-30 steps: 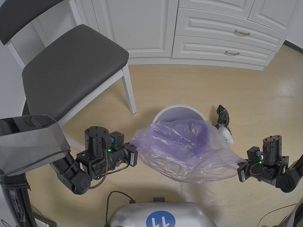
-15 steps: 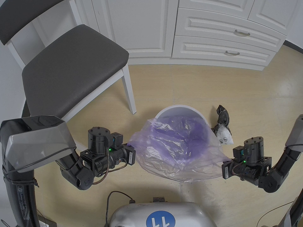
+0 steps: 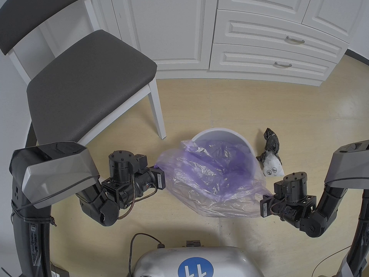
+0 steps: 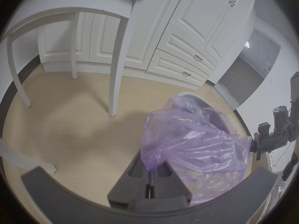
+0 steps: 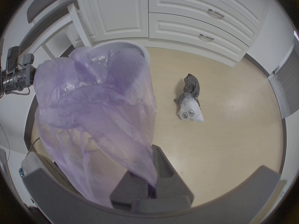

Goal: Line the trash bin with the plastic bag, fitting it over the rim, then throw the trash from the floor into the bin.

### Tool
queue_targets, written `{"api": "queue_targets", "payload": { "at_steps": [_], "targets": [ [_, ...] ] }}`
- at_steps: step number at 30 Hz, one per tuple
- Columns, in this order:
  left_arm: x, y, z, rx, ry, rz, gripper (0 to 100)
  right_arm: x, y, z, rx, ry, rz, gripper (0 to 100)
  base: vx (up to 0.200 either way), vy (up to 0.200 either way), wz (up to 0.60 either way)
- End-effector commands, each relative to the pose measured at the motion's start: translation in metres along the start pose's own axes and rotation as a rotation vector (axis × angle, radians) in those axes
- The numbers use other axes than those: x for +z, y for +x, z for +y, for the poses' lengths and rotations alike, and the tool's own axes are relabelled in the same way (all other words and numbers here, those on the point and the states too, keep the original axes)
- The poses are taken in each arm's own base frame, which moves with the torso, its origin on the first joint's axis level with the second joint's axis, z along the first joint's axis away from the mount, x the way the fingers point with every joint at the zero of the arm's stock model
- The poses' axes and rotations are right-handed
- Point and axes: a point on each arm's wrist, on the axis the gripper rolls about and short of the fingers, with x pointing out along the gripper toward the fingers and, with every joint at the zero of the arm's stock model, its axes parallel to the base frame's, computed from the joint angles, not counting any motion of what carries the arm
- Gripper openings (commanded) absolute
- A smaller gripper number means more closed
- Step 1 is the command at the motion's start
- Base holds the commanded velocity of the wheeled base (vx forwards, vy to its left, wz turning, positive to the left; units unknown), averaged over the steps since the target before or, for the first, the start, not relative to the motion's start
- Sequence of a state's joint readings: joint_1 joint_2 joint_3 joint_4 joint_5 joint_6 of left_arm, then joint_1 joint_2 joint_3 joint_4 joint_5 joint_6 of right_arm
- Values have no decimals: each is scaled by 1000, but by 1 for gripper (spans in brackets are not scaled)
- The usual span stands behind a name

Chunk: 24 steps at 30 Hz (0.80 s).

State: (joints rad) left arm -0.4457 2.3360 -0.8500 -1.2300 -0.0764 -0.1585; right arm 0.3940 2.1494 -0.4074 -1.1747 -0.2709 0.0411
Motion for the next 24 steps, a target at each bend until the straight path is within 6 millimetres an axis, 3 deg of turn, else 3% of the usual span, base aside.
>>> {"api": "queue_targets", "payload": {
  "at_steps": [1, 5, 6, 12, 15, 20, 24],
  "targets": [
    [-4, 1, -1, -2, 1, 10, 0, -5, 4, 0, -4, -3, 18, 0, 0, 0, 0],
    [-5, 0, -2, -8, 1, 16, 0, -4, 2, -1, -4, -2, 15, 0, 0, 0, 0],
    [-4, -1, -3, -11, 2, 15, 0, -3, 0, -1, -2, -2, 12, 100, 0, 0, 0],
    [2, -6, -4, -16, 4, 4, 0, 3, -19, -13, 34, 3, -5, 100, 0, 0, 0],
    [1, -8, -6, -21, 5, 10, 0, 2, -27, -35, 175, 20, 6, 100, 0, 0, 0],
    [-2, -6, -6, -20, 4, 16, 0, -8, -25, -72, 258, 19, 21, 100, 0, 0, 0],
    [-2, -6, -5, -19, 4, 14, 0, -10, -28, -84, 321, 23, 8, 100, 0, 0, 0]
  ]
}}
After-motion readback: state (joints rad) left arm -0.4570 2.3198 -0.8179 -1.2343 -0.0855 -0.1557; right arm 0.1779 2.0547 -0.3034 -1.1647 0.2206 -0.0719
